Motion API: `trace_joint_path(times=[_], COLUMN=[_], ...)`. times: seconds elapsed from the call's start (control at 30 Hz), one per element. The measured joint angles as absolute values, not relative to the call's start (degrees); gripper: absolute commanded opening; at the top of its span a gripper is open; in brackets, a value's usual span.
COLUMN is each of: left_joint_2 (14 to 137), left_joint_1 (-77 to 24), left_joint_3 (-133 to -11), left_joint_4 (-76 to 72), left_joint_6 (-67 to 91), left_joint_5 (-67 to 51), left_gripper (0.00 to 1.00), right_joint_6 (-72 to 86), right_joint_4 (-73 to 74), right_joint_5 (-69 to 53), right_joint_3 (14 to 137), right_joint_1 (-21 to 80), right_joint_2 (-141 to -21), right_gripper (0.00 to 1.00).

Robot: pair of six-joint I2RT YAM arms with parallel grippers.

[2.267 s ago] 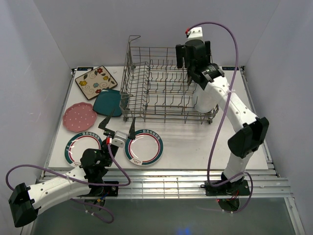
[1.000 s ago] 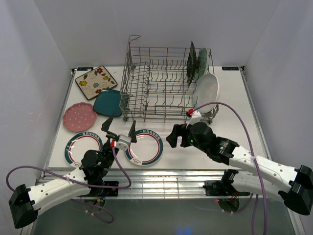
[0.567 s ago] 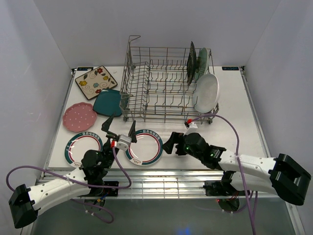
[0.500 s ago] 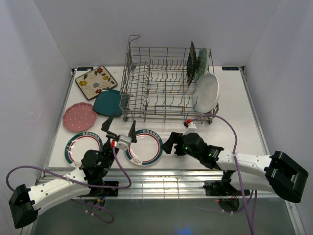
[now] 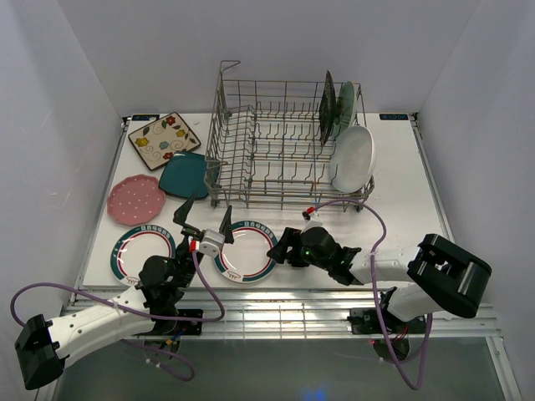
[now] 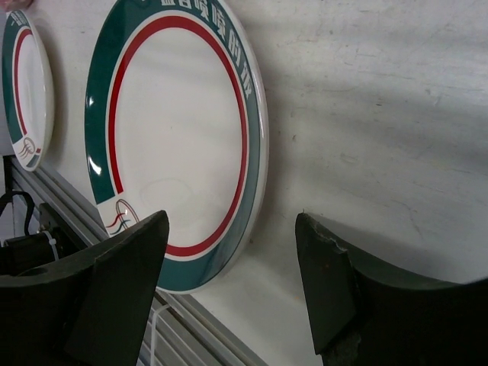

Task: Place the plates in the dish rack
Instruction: Insert the plate into the dish rack, then pick up the plate at the center of the board.

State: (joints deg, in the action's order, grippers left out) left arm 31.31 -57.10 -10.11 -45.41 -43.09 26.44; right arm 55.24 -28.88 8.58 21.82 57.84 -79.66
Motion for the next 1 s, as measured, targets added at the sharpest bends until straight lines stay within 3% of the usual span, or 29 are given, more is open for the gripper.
trace_joint_path(times=[0.2, 0.63, 0.7, 1.0], left_joint_2=[31.29, 31.22, 31.11, 30.83], left_joint_1=[-57.10, -57.10, -57.10, -57.10], left_joint_3=[-10.11, -10.11, -10.11, -10.11], left_joint_4=[-45.41, -45.39, -45.36, -45.21], left_joint_6=[-43.09, -43.09, -43.09, -43.09], left_joint_5=[26.55, 26.57, 26.57, 26.57], left_gripper=[0.98, 0.98, 0.98, 0.98], right_joint_6=[57.06, 61.39, 62.00, 64.36], right_joint_4=[-34.26, -45.32, -47.55, -54.39], right_joint_5=[7.35, 5.72, 5.52, 4.51], right_joint_3=[21.82, 20.25, 19.88, 18.44], right_joint_1=[57.84, 57.84, 57.84, 57.84], right_joint_2=[-82.43, -89.14, -90.26, -94.15], right_gripper=[0.65, 0.59, 0.50, 0.45])
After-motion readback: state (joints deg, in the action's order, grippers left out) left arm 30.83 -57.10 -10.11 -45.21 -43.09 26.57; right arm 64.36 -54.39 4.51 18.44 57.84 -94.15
